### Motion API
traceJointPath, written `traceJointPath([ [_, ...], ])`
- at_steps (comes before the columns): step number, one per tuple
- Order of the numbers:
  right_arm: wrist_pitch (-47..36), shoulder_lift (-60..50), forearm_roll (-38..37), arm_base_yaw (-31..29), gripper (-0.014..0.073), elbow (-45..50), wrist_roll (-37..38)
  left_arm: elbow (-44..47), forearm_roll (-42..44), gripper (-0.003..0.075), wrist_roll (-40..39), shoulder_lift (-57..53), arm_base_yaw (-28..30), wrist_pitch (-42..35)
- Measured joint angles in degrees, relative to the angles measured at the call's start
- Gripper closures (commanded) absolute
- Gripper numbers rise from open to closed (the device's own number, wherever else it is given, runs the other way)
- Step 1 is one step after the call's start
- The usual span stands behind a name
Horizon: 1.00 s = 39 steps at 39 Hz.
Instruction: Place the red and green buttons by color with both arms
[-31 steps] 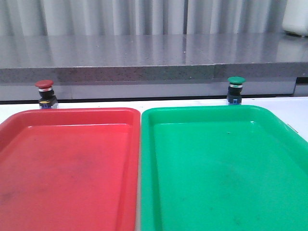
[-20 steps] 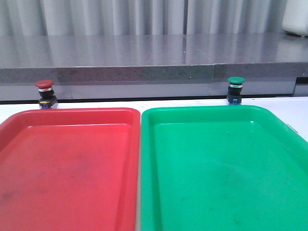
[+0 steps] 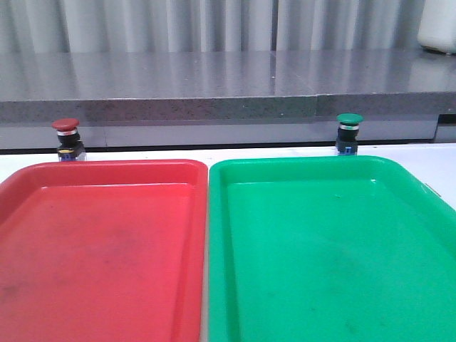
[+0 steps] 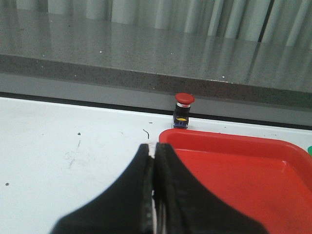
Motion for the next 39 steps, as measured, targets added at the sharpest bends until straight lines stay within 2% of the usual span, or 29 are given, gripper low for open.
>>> traceJointPath([
  [11, -3.04, 0.00, 0.00, 0.00, 0.0664, 0.00, 0.00, 0.00, 1.56, 0.0740, 0.00, 0.00, 0.00, -1.80],
  [17, -4.85, 0.00, 0.00, 0.00, 0.0664, -1.50, 0.00, -0.10, 1.88, 0.0739, 0.00, 0.00, 0.00, -12.53],
  [19, -4.85, 0.00, 0.00, 0.00, 0.0664, -4.01, 0.00, -1.00, 1.13, 0.0739, 0.00, 0.00, 0.00, -13.66],
  [27, 0.86, 2.88, 0.00, 0.00, 0.0663, -18.56, 0.00, -14.03, 0.26, 0.0739, 0.00, 3.61, 0.00, -6.65],
  [33, 6.23, 13.65, 0.00, 0.00, 0.0663, -28.56, 0.00, -24.23, 0.16, 0.0740, 0.00, 15.00, 0.00, 2.15],
  [39, 10.26, 22.69, 0.00, 0.00, 0.0663, -33.56, 0.00, -28.71, 0.18, 0.0740, 0.00, 23.30, 0.00, 7.54],
])
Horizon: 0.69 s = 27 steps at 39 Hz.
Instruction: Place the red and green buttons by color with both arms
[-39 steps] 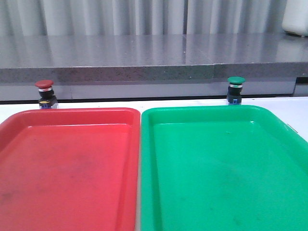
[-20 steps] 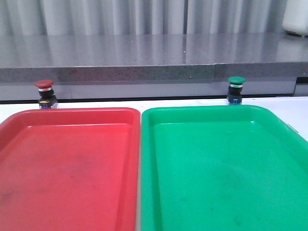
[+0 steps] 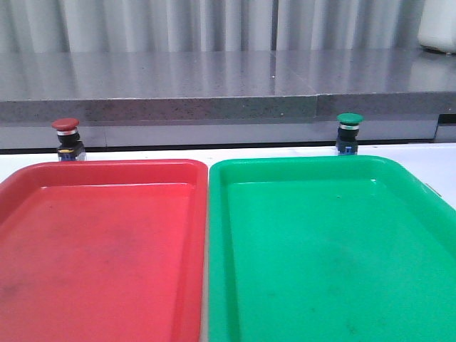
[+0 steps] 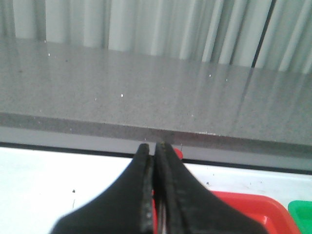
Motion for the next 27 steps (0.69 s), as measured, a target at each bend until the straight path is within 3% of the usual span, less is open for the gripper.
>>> traceJointPath([
  [6, 1.20, 2.74, 0.00, 0.00, 0.0640, -0.40, 0.00, -0.34, -0.04, 0.0737, 0.00, 2.32, 0.00, 0.36],
  [9, 1.29, 2.82, 0.10, 0.00, 0.0541, -0.44, 0.00, -0.34, -0.04, 0.0678, 0.00, 2.46, 0.00, 0.36],
  [13, 1.29, 2.82, 0.21, 0.00, 0.0338, -0.67, 0.00, -0.34, -0.04, 0.0481, 0.00, 2.46, 0.00, 0.36],
  [16, 1.29, 2.82, 0.21, 0.00, 0.0147, -0.67, 0.00, -0.34, 0.24, 0.0250, 0.10, 2.46, 0.00, 0.36],
  [20, 1.29, 2.82, 0.21, 0.00, -0.0041, -0.67, 0.00, -0.34, 0.46, 0.0041, 0.10, 2.46, 0.00, 0.36],
  [22, 1.29, 2.82, 0.21, 0.00, -0.0067, -0.67, 0.00, -0.34, 0.46, 0.0018, 0.10, 2.46, 0.00, 0.36],
  [27, 1.77, 2.82, 0.21, 0.00, -0.0050, -0.67, 0.00, -0.34, 0.46, 0.0055, 0.10, 2.46, 0.00, 0.36],
])
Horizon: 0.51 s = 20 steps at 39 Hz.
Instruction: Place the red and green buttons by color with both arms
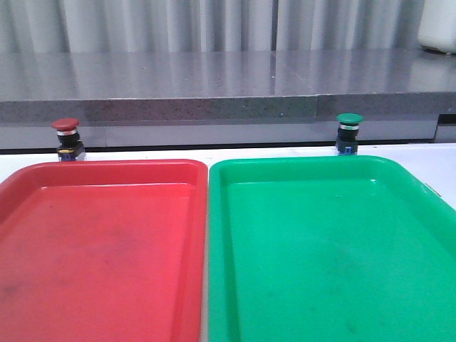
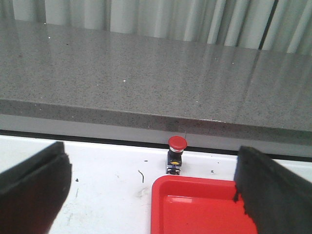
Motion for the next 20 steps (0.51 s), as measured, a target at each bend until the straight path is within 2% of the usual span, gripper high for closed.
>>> traceJointPath([
  [12, 0.94, 0.00, 0.00, 0.00, -0.0050, 0.00, 0.00, 0.00, 0.00, 0.0133, 0.00, 0.00, 0.00, -0.65],
  [20, 0.94, 0.00, 0.00, 0.00, -0.0050, 0.00, 0.00, -0.40, 0.03, 0.0138, 0.00, 4.19, -0.28, -1.54],
])
